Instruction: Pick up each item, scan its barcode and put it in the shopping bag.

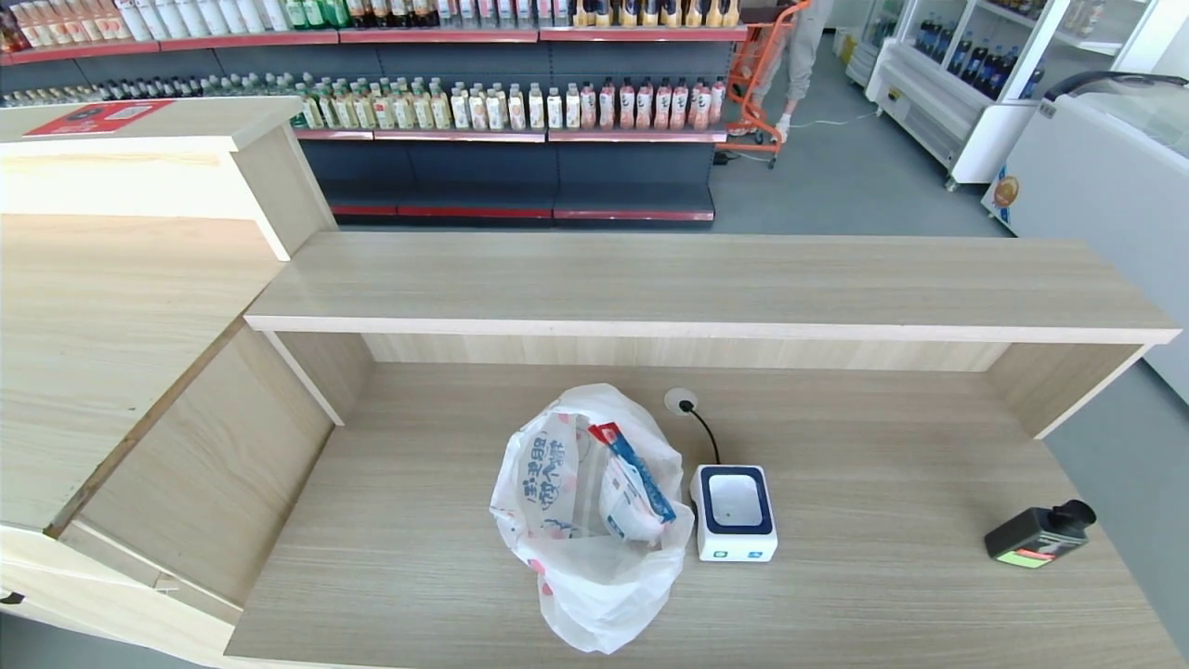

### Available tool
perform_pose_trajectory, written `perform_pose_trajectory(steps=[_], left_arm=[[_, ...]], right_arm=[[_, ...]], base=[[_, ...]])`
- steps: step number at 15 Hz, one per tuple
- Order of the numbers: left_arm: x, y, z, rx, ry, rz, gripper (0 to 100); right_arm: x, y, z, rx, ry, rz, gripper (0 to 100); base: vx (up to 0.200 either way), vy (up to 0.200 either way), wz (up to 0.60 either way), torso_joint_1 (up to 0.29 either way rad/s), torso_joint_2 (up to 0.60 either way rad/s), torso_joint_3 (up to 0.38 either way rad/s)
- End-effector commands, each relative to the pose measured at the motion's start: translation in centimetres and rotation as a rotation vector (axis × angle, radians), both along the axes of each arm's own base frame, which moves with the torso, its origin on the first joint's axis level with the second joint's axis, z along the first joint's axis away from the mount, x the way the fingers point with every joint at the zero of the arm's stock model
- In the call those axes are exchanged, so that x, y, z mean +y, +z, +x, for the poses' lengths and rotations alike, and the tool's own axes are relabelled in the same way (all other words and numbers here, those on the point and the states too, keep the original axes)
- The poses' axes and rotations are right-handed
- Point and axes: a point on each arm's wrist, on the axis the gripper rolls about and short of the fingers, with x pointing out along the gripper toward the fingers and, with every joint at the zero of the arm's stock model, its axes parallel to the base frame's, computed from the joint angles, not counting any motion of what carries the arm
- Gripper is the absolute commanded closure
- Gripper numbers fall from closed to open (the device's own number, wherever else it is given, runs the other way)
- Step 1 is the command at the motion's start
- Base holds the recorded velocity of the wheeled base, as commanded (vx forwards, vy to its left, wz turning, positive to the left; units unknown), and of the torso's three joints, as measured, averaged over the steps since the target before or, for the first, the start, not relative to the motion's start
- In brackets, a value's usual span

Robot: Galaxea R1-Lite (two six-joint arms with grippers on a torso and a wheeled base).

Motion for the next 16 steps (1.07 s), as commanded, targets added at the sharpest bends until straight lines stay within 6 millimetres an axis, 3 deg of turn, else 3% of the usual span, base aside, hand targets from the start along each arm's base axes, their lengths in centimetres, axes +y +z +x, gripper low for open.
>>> perform_pose_trajectory(steps=[1, 2, 3, 4, 5, 11, 16], left_arm=[[0.0, 0.0, 0.0, -0.001, 0.000, 0.000, 0], [0.0, 0.0, 0.0, -0.001, 0.000, 0.000, 0], [0.0, 0.0, 0.0, -0.001, 0.000, 0.000, 0], [0.0, 0.0, 0.0, -0.001, 0.000, 0.000, 0], [0.0, 0.0, 0.0, -0.001, 0.000, 0.000, 0], [0.0, 0.0, 0.0, -0.001, 0.000, 0.002, 0], [0.0, 0.0, 0.0, 0.000, 0.002, -0.009, 0]], right_arm=[[-0.2, -1.6, -1.9, -0.139, 0.077, 0.027, 0], [0.0, -1.2, -1.9, -0.181, 0.186, 0.040, 0], [0.5, -1.1, -1.9, -0.229, 0.409, 0.028, 0], [0.8, -1.6, -1.8, -0.263, 0.582, -0.010, 0], [1.0, -2.7, -1.6, -0.262, 0.641, -0.066, 0], [0.9, -2.8, -1.3, -0.250, 0.515, -0.099, 0], [0.8, -2.9, -1.3, -0.253, 0.525, -0.100, 0]], base=[[0.000, 0.000, 0.00, 0.000, 0.00, 0.000], [0.000, 0.000, 0.00, 0.000, 0.00, 0.000], [0.000, 0.000, 0.00, 0.000, 0.00, 0.000], [0.000, 0.000, 0.00, 0.000, 0.00, 0.000], [0.000, 0.000, 0.00, 0.000, 0.00, 0.000], [0.000, 0.000, 0.00, 0.000, 0.00, 0.000], [-0.200, 0.000, 0.00, 0.005, 0.00, 0.000]])
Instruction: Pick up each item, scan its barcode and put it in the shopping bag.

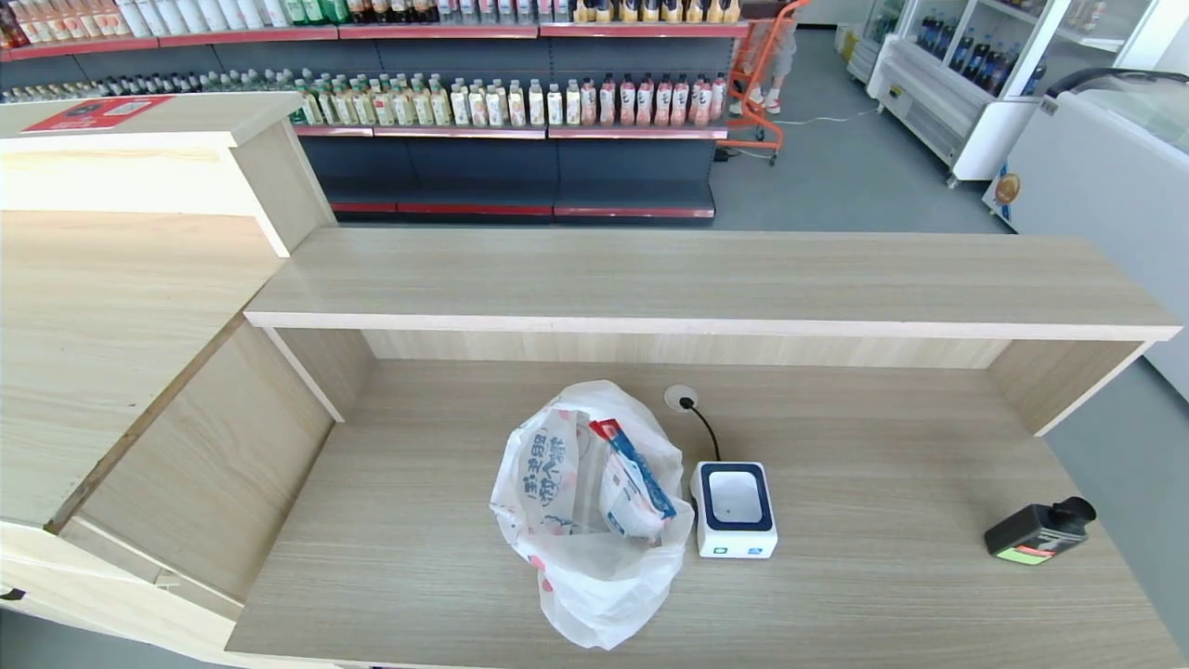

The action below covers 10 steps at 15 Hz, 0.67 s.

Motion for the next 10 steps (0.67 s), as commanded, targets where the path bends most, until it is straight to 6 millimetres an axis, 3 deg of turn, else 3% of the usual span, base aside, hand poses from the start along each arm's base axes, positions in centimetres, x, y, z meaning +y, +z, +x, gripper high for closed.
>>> perform_pose_trajectory(steps=[1, 3, 6, 10], left_arm=[[0.00, 0.00, 0.00, -0.001, 0.000, 0.001, 0], [0.00, 0.00, 0.00, -0.001, -0.001, 0.005, 0], [0.00, 0.00, 0.00, -0.001, -0.001, 0.004, 0], [0.00, 0.00, 0.00, -0.001, -0.001, 0.005, 0]], right_arm=[[0.01, 0.00, 0.06, 0.007, -0.002, -0.003, 0], [0.01, 0.00, 0.06, 0.007, 0.000, -0.003, 0], [0.01, 0.00, 0.06, 0.007, 0.001, -0.002, 0], [0.01, 0.00, 0.06, 0.007, 0.001, -0.002, 0]], base=[[-0.200, 0.000, 0.00, 0.032, 0.01, -0.007], [-0.200, 0.000, 0.00, -0.007, 0.00, 0.002], [0.000, 0.000, 0.00, 0.000, 0.00, 0.000], [0.000, -0.200, 0.00, -0.002, -0.01, -0.001]])
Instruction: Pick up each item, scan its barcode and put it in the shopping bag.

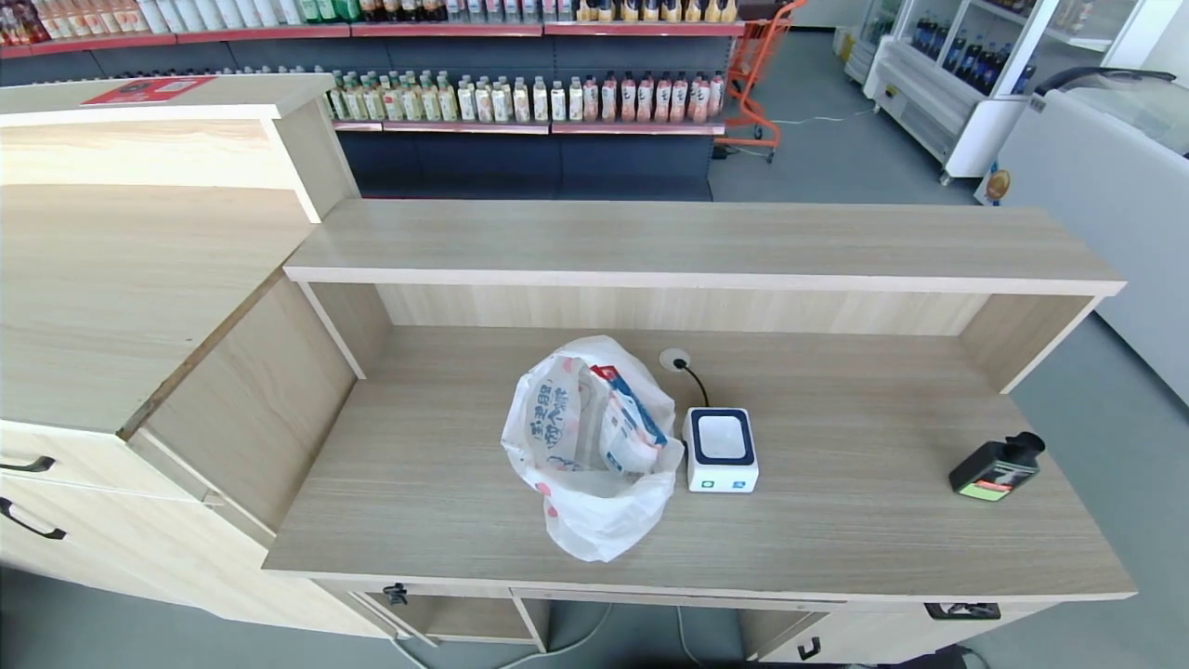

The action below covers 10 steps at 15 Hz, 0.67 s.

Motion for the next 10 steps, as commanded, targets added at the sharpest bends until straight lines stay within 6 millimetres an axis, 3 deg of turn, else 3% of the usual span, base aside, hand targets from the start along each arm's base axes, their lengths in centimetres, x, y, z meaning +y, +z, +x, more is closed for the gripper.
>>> perform_pose_trajectory(steps=[1, 10], left_arm=[[0.00, -0.01, 0.00, 0.000, 0.000, 0.000, 0], [0.00, -0.01, 0.00, 0.000, 0.000, 0.003, 0]], right_arm=[[0.01, 0.02, 0.05, 0.006, 0.001, -0.001, 0], [0.01, 0.02, 0.06, 0.006, -0.003, -0.002, 0]], base=[[0.000, -0.200, 0.00, 0.022, 0.01, 0.002], [0.000, -0.200, 0.00, 0.004, 0.00, 0.004]])
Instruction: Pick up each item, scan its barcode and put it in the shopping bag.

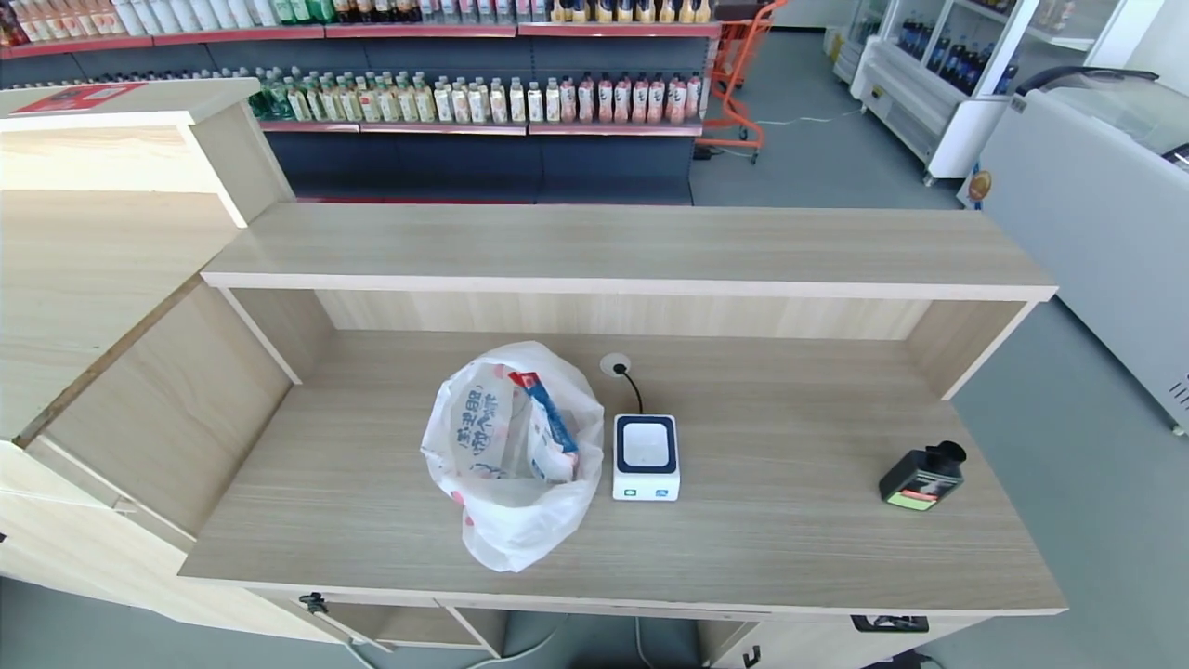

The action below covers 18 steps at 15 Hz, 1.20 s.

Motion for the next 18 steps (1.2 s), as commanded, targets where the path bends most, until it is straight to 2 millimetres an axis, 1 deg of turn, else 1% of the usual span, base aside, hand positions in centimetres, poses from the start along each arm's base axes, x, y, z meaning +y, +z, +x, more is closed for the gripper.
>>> perform_pose_trajectory(steps=[1, 5, 6, 7, 8, 9, 10, 11, 12, 13, 14, 15, 16, 17, 18], left_arm=[[0.0, 0.0, 0.0, -0.001, 0.000, -0.001, 0], [0.0, 0.0, 0.0, -0.001, 0.000, -0.001, 0], [0.0, 0.0, 0.0, 0.000, 0.000, -0.002, 0], [0.0, 0.0, 0.0, 0.000, 0.000, -0.002, 0], [0.0, 0.0, 0.0, 0.000, 0.000, -0.002, 0], [0.0, 0.0, 0.0, 0.000, 0.000, -0.002, 0], [0.0, 0.0, 0.0, 0.000, 0.000, -0.002, 0], [0.0, 0.0, 0.0, 0.000, 0.000, -0.002, 0], [0.0, 0.0, 0.0, 0.000, 0.000, -0.002, 0], [0.0, 0.0, 0.0, 0.000, 0.000, -0.002, 0], [0.0, 0.0, 0.0, 0.000, 0.000, -0.002, 0], [0.0, 0.0, 0.0, 0.000, 0.000, -0.002, 0], [0.0, 0.0, 0.0, 0.000, 0.000, -0.002, 0], [0.0, 0.0, 0.0, 0.000, 0.000, -0.002, 0], [0.0, 0.0, 0.0, 0.000, 0.000, -0.002, 0]], right_arm=[[0.0, 0.0, 0.0, 0.005, 0.001, -0.001, 0], [0.0, 0.0, 0.0, 0.005, -0.002, -0.001, 0], [0.0, 0.1, 0.0, 0.005, -0.007, 0.000, 0], [0.0, 2.3, -0.1, -0.012, -0.010, 0.033, 0], [0.2, 6.8, 1.1, 0.055, -0.019, 0.089, 0], [0.9, 12.6, 5.2, 0.127, -0.100, 0.104, 0], [1.0, 15.6, 8.7, 0.168, -0.229, 0.083, 0], [0.6, 17.0, 14.1, 0.272, -0.383, 0.050, 0], [0.0, 16.6, 18.4, 0.366, -0.457, 0.015, 0], [-0.2, 15.7, 20.4, 0.419, -0.495, -0.015, 0], [-0.4, 14.3, 22.3, 0.485, -0.559, -0.056, 0], [-0.5, 10.8, 25.3, 0.625, -0.677, -0.160, 0], [-0.9, 9.0, 26.4, 0.686, -0.697, -0.208, 0], [-1.8, 6.9, 28.0, 0.723, -0.662, -0.334, 0], [-2.8, 5.5, 29.1, 0.698, -0.613, -0.459, 0]], base=[[0.000, -0.200, 0.00, 0.007, 0.00, -0.002], [0.000, -0.200, 0.00, 0.000, 0.00, 0.001], [0.000, 0.000, 0.00, 0.000, 0.00, 0.000], [0.000, 0.000, 0.00, 0.000, 0.00, 0.000], [0.000, 0.000, 0.00, 0.000, 0.00, 0.000], [0.000, 0.000, 0.00, 0.000, 0.00, 0.000], [0.000, 0.000, 0.00, 0.000, 0.00, 0.000], [0.000, 0.000, 0.00, 0.000, 0.00, 0.000], [0.000, 0.000, 0.00, 0.000, 0.00, 0.000], [0.000, 0.000, 0.00, 0.000, 0.00, 0.000], [0.000, 0.000, 0.00, 0.000, 0.00, 0.000], [0.000, 0.000, 0.00, 0.000, 0.00, 0.000], [0.000, 0.000, 0.00, 0.000, 0.00, 0.000], [0.000, 0.000, 0.00, 0.000, 0.00, 0.000], [0.000, 0.000, 0.00, 0.000, 0.00, 0.000]])
